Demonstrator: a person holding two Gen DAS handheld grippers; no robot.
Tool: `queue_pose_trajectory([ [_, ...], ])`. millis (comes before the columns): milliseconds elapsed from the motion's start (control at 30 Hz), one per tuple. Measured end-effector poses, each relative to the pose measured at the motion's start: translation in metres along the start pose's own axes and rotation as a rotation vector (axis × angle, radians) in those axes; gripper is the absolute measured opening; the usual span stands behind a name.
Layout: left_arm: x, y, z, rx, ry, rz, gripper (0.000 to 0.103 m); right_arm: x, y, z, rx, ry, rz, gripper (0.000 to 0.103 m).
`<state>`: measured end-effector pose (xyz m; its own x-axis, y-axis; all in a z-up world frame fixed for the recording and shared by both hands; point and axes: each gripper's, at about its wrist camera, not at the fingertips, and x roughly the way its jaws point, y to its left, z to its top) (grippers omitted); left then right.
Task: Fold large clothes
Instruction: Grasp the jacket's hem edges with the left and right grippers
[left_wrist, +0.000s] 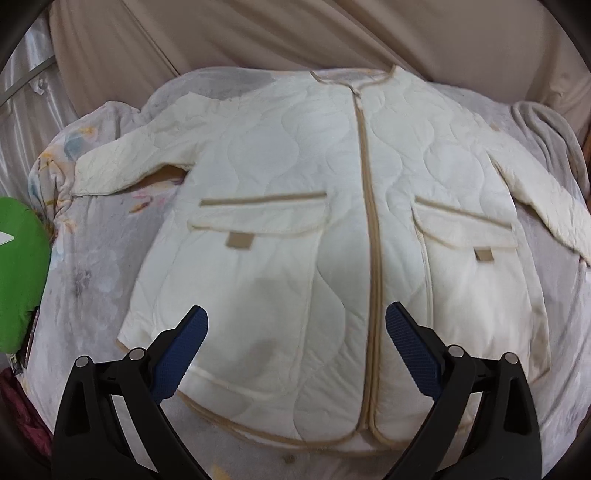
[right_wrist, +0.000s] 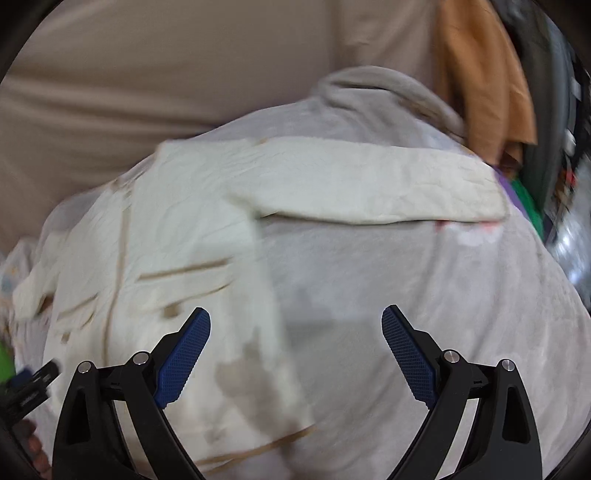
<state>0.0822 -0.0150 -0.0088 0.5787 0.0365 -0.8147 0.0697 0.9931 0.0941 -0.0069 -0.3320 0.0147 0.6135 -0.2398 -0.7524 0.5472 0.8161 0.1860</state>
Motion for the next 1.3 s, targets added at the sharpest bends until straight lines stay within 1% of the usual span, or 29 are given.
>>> queue_pose_trajectory([
  [167, 0.006, 0.022, 0.029, -0.07, -0.045, 0.029, 0.095, 0.045, -0.136, 0.041, 0.374, -0.008, -0.022, 0.092],
  [200, 0.008, 0.026, 0.033, -0.082, -0.047, 0.03, 0.095, 0.056, -0.164, 0.048, 0.442, -0.013, -0.011, 0.092],
  [267, 0.014, 0.036, 0.042, -0.124, -0.045, 0.051, 0.095, 0.072, -0.199, 0.059, 0.521, -0.022, -0.026, 0.092],
  [333, 0.02, 0.044, 0.047, -0.156, -0.037, 0.064, 0.095, 0.09, -0.226, 0.07, 0.575, -0.029, -0.017, 0.092],
  [400, 0.026, 0.05, 0.051, -0.181, -0.027, 0.081, 0.095, 0.105, -0.245, 0.076, 0.623, -0.034, -0.014, 0.09],
  [433, 0.03, 0.052, 0.053, -0.194, -0.019, 0.091, 0.095, 0.113, -0.253, 0.08, 0.645, -0.038, -0.002, 0.083],
  [467, 0.032, 0.053, 0.054, -0.204, -0.015, 0.095, 0.095, 0.119, -0.26, 0.083, 0.663, -0.039, 0.001, 0.079],
  [500, 0.035, 0.053, 0.055, -0.213, -0.009, 0.095, 0.095, 0.124, -0.263, 0.084, 0.672, -0.042, 0.001, 0.07],
  [533, 0.038, 0.053, 0.055, -0.217, -0.004, 0.096, 0.095, 0.129, -0.264, 0.088, 0.676, -0.051, 0.007, 0.054],
  [567, 0.041, 0.051, 0.055, -0.217, 0.002, 0.099, 0.095, 0.133, -0.261, 0.092, 0.673, -0.047, 0.003, 0.043],
  [600, 0.044, 0.05, 0.056, -0.213, 0.005, 0.103, 0.095, 0.138, -0.253, 0.097, 0.667, -0.041, 0.013, 0.017],
  [633, 0.046, 0.048, 0.057, -0.208, 0.006, 0.106, 0.095, 0.137, -0.243, 0.104, 0.654, -0.058, 0.031, 0.011],
  [667, 0.048, 0.046, 0.058, -0.201, 0.005, 0.104, 0.095, 0.132, -0.227, 0.113, 0.622, -0.09, 0.038, 0.01],
  [700, 0.05, 0.044, 0.06, -0.197, 0.005, 0.103, 0.095, 0.122, -0.2, 0.127, 0.553, -0.144, 0.064, 0.01],
  [733, 0.051, 0.043, 0.063, -0.194, 0.004, 0.102, 0.095, 0.114, -0.176, 0.138, 0.493, -0.178, 0.099, 0.009],
  [800, 0.053, 0.042, 0.07, -0.197, -0.003, 0.089, 0.095, 0.095, -0.111, 0.161, 0.366, -0.235, 0.214, 0.009],
  [833, 0.052, 0.043, 0.073, -0.201, -0.01, 0.08, 0.095, 0.086, -0.07, 0.171, 0.294, -0.251, 0.297, 0.009],
  [900, 0.05, 0.044, 0.082, -0.208, -0.026, 0.059, 0.095, 0.069, 0.019, 0.179, 0.129, -0.271, 0.453, 0.009],
  [933, 0.049, 0.046, 0.085, -0.21, -0.032, 0.051, 0.095, 0.063, 0.058, 0.177, 0.052, -0.27, 0.506, 0.009],
  [967, 0.048, 0.047, 0.089, -0.21, -0.04, 0.04, 0.095, 0.059, 0.099, 0.171, -0.029, -0.261, 0.56, 0.009],
  [1000, 0.047, 0.049, 0.093, -0.209, -0.048, 0.03, 0.095, 0.058, 0.132, 0.163, -0.09, -0.243, 0.604, 0.009],
  [1033, 0.047, 0.05, 0.096, -0.207, -0.056, 0.021, 0.095, 0.061, 0.172, 0.149, -0.164, -0.211, 0.653, 0.01],
  [1067, 0.046, 0.053, 0.1, -0.206, -0.065, 0.01, 0.095, 0.067, 0.203, 0.134, -0.225, -0.176, 0.684, 0.012],
  [1100, 0.047, 0.055, 0.103, -0.206, -0.072, -0.003, 0.095, 0.078, 0.237, 0.115, -0.29, -0.124, 0.703, 0.016],
  [1133, 0.049, 0.058, 0.105, -0.208, -0.074, -0.015, 0.095, 0.089, 0.26, 0.098, -0.335, -0.071, 0.718, 0.031],
  [1167, 0.053, 0.061, 0.109, -0.213, -0.072, -0.038, 0.095, 0.102, 0.28, 0.08, -0.372, -0.009, 0.726, 0.041],
  [1200, 0.057, 0.064, 0.111, -0.223, -0.068, -0.068, 0.095, 0.109, 0.29, 0.066, -0.391, 0.024, 0.721, 0.05],
  [1267, 0.072, 0.07, 0.117, -0.254, -0.045, -0.142, 0.095, 0.114, 0.296, 0.04, -0.411, 0.049, 0.701, 0.05],
  [1300, 0.082, 0.072, 0.119, -0.273, -0.026, -0.18, 0.095, 0.112, 0.291, 0.033, -0.406, 0.047, 0.699, 0.05],
])
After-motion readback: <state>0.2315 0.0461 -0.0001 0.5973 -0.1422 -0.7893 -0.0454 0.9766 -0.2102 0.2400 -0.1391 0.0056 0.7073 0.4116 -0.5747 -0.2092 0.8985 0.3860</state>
